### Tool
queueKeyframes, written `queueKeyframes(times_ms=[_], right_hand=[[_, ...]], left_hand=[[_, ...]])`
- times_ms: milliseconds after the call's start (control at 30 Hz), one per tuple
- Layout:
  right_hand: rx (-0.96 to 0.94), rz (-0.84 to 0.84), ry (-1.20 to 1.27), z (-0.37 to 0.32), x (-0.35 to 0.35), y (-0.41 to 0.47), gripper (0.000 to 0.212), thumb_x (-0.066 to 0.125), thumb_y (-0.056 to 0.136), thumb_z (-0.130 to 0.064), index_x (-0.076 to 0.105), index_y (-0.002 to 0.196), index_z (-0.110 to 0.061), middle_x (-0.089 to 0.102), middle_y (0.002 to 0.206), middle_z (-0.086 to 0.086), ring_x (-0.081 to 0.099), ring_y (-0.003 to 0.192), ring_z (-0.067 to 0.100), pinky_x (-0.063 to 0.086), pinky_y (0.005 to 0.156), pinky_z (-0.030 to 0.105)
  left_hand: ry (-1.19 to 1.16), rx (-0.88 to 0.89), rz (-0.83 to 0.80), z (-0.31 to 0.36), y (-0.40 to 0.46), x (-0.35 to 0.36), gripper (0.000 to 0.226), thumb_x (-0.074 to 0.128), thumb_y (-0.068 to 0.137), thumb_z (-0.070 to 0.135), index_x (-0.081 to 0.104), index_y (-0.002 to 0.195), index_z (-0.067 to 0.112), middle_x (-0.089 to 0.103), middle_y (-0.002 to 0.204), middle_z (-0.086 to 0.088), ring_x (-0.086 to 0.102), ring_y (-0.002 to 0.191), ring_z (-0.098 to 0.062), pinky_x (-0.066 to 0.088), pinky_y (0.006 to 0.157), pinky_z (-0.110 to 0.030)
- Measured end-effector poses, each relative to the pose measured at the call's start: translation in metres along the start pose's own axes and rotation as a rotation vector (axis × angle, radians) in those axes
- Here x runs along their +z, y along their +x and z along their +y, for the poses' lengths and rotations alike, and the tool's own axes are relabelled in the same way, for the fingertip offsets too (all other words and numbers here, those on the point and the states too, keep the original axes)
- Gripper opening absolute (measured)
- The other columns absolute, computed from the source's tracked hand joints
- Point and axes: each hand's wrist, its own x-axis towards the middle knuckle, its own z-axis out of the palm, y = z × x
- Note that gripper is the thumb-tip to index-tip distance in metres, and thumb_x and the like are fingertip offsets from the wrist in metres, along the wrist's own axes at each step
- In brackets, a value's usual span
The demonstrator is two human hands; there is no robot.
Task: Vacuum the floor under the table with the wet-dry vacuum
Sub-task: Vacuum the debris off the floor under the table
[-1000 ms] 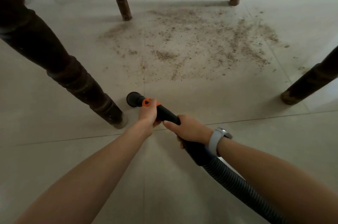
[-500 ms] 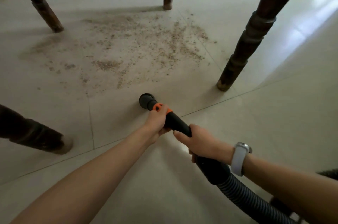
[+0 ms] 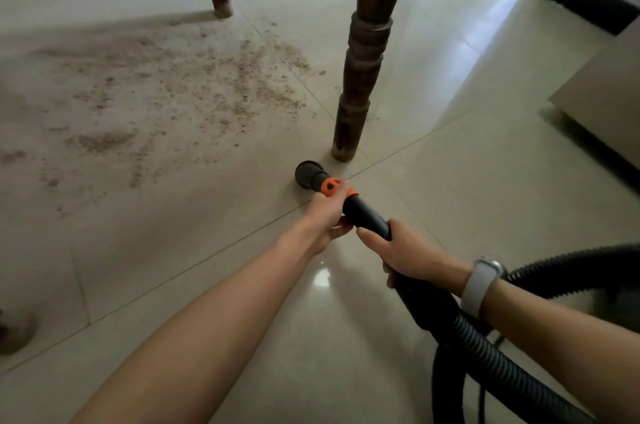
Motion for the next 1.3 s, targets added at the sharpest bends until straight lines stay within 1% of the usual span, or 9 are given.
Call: queueKeyframes(times_ms=[100,333,400,733,833,1000,1100,1167,1300], right_hand=[[-0.006,0.020,0.024,-0.003,-0.001,0.006,0.037,0.045,0.094,-0.048,0.046,0.096,-0.011,0.063,0.067,0.003,0.064,0.046,0.016,0.048,0.045,0.020],[-0.027,-0.112,0.093,-0.012,0.027,-0.009,0.036,0.047,0.095,-0.045,0.045,0.103,-0.009,0.060,0.071,0.004,0.062,0.050,0.020,0.056,0.058,0.033],[-0.031,-0.144,0.090,-0.011,0.032,-0.015,0.039,0.047,0.094,-0.046,0.045,0.104,-0.009,0.061,0.072,0.004,0.062,0.050,0.020,0.056,0.059,0.034],[0.004,-0.143,0.083,0.003,0.036,-0.019,0.038,0.049,0.093,-0.046,0.045,0.102,-0.010,0.060,0.076,0.004,0.062,0.053,0.017,0.054,0.057,0.029],[-0.025,-0.077,0.033,0.005,0.037,-0.010,0.037,0.052,0.092,-0.043,0.046,0.107,-0.010,0.060,0.085,0.005,0.063,0.061,0.018,0.054,0.061,0.029],[-0.060,0.120,-0.175,0.000,0.048,0.010,0.034,0.050,0.093,-0.040,0.044,0.111,-0.013,0.055,0.091,0.003,0.058,0.080,0.025,0.047,0.070,0.034],[-0.068,0.136,-0.222,0.006,0.045,0.015,0.034,0.045,0.095,-0.045,0.043,0.106,-0.013,0.057,0.093,0.006,0.056,0.078,0.025,0.044,0.066,0.032],[-0.041,0.125,-0.175,0.013,0.037,0.013,0.036,0.045,0.094,-0.048,0.044,0.104,-0.014,0.060,0.092,0.008,0.060,0.075,0.028,0.050,0.064,0.034],[0.075,0.093,-0.033,0.042,0.017,-0.003,0.031,0.046,0.093,-0.049,0.047,0.092,-0.017,0.057,0.070,0.003,0.056,0.045,0.017,0.047,0.040,0.025]], left_hand=[[0.041,0.041,-0.007,0.002,0.004,-0.001,0.044,0.051,0.096,0.032,0.046,0.132,0.006,0.056,0.126,-0.014,0.059,0.079,-0.016,0.047,0.059,-0.024],[0.064,-0.008,0.128,-0.005,0.012,-0.034,0.049,0.052,0.094,0.037,0.041,0.131,0.007,0.056,0.114,-0.013,0.059,0.086,-0.022,0.049,0.051,-0.027],[0.086,-0.012,0.169,-0.008,0.013,-0.039,0.053,0.052,0.093,0.038,0.038,0.135,0.007,0.055,0.119,-0.015,0.058,0.087,-0.022,0.048,0.050,-0.028],[0.143,-0.018,0.141,-0.018,0.010,-0.036,0.047,0.051,0.095,0.031,0.040,0.132,0.004,0.053,0.100,-0.011,0.055,0.075,-0.018,0.047,0.052,-0.027],[0.130,-0.046,0.118,-0.017,0.010,-0.035,0.039,0.052,0.095,0.030,0.043,0.126,0.007,0.050,0.086,-0.007,0.052,0.070,-0.017,0.046,0.054,-0.027],[0.133,-0.117,0.070,-0.020,0.009,-0.029,0.015,0.054,0.094,0.028,0.047,0.101,0.018,0.050,0.082,-0.004,0.047,0.063,-0.013,0.040,0.057,-0.024],[0.212,-0.076,0.038,-0.021,0.011,-0.031,0.018,0.055,0.093,0.030,0.051,0.108,0.021,0.057,0.097,-0.002,0.055,0.075,-0.013,0.040,0.063,-0.026],[0.296,-0.033,-0.008,-0.021,0.012,-0.035,0.025,0.054,0.093,0.033,0.054,0.116,0.021,0.059,0.107,-0.001,0.057,0.088,-0.014,0.041,0.072,-0.028],[0.514,0.026,-0.068,-0.032,0.017,-0.038,0.041,0.050,0.095,0.040,0.049,0.130,0.018,0.054,0.115,-0.003,0.052,0.106,-0.019,0.041,0.082,-0.030]])
